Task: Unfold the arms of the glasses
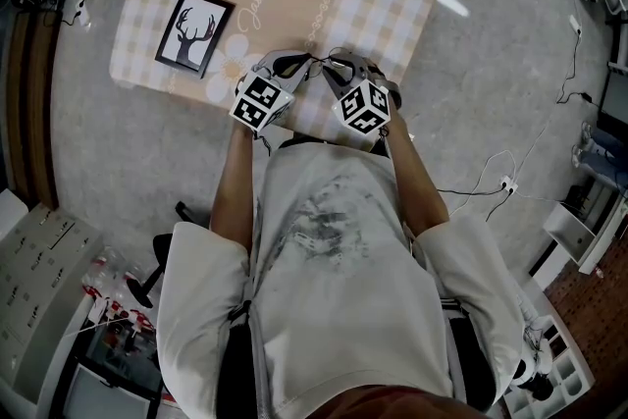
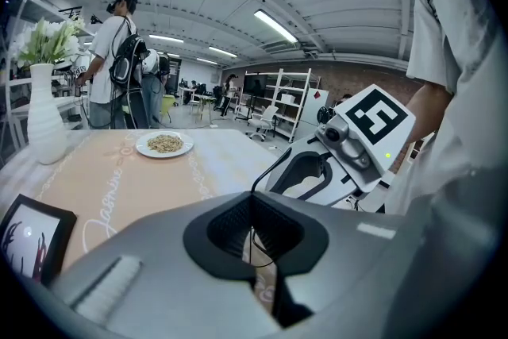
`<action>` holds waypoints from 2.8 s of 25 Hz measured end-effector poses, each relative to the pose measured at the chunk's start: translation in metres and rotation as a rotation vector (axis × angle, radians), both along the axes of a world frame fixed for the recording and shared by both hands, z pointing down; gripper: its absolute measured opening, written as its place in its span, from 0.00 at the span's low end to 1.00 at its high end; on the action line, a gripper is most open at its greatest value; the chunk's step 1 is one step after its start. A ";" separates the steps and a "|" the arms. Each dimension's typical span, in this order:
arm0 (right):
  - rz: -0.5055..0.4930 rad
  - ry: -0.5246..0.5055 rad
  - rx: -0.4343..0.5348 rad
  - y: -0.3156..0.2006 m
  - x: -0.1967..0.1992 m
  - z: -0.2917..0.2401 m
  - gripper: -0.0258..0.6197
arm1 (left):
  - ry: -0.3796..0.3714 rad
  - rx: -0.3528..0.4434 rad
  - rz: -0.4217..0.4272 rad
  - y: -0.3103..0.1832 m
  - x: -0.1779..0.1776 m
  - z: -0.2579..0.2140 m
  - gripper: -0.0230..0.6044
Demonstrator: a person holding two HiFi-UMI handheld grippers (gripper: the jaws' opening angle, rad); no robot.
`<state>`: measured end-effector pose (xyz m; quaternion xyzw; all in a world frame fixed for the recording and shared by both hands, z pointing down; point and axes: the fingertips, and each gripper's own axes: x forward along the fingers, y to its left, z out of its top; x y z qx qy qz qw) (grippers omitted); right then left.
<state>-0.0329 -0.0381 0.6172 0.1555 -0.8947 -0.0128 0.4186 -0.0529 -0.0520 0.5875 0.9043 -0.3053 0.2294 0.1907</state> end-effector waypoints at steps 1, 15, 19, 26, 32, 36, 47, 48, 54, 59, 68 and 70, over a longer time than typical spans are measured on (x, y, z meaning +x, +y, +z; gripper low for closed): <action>-0.016 -0.001 0.003 0.003 -0.003 0.000 0.19 | 0.000 0.000 0.000 0.000 0.000 0.000 0.05; -0.197 0.045 0.041 0.040 -0.030 0.007 0.23 | 0.033 0.009 -0.011 -0.001 0.002 -0.009 0.05; -0.226 0.075 0.088 0.043 -0.033 0.010 0.23 | 0.035 0.010 -0.007 0.000 0.002 -0.011 0.05; -0.241 0.075 0.132 0.043 -0.040 0.009 0.18 | 0.042 0.011 -0.007 -0.001 0.003 -0.012 0.05; -0.236 0.065 0.129 0.042 -0.040 0.004 0.13 | 0.047 0.011 -0.013 -0.003 0.001 -0.011 0.05; -0.189 0.028 0.101 0.039 -0.038 -0.002 0.11 | 0.046 0.015 -0.016 -0.003 0.000 -0.011 0.05; -0.052 -0.035 0.122 0.026 -0.033 -0.028 0.09 | 0.050 0.025 -0.018 -0.006 -0.003 -0.014 0.05; -0.044 -0.037 0.126 0.025 -0.032 -0.030 0.09 | 0.051 0.025 -0.016 -0.006 -0.003 -0.014 0.05; -0.002 -0.049 0.151 0.018 -0.026 -0.041 0.08 | 0.050 0.024 -0.012 -0.005 -0.002 -0.014 0.05; 0.021 -0.052 0.171 0.013 -0.022 -0.048 0.08 | 0.051 0.027 -0.014 -0.005 -0.003 -0.014 0.05; 0.069 -0.061 0.197 0.006 -0.012 -0.060 0.08 | 0.053 0.030 -0.016 -0.003 -0.002 -0.015 0.05; 0.082 -0.064 0.203 0.004 -0.009 -0.063 0.08 | 0.053 0.031 -0.016 -0.002 -0.002 -0.015 0.05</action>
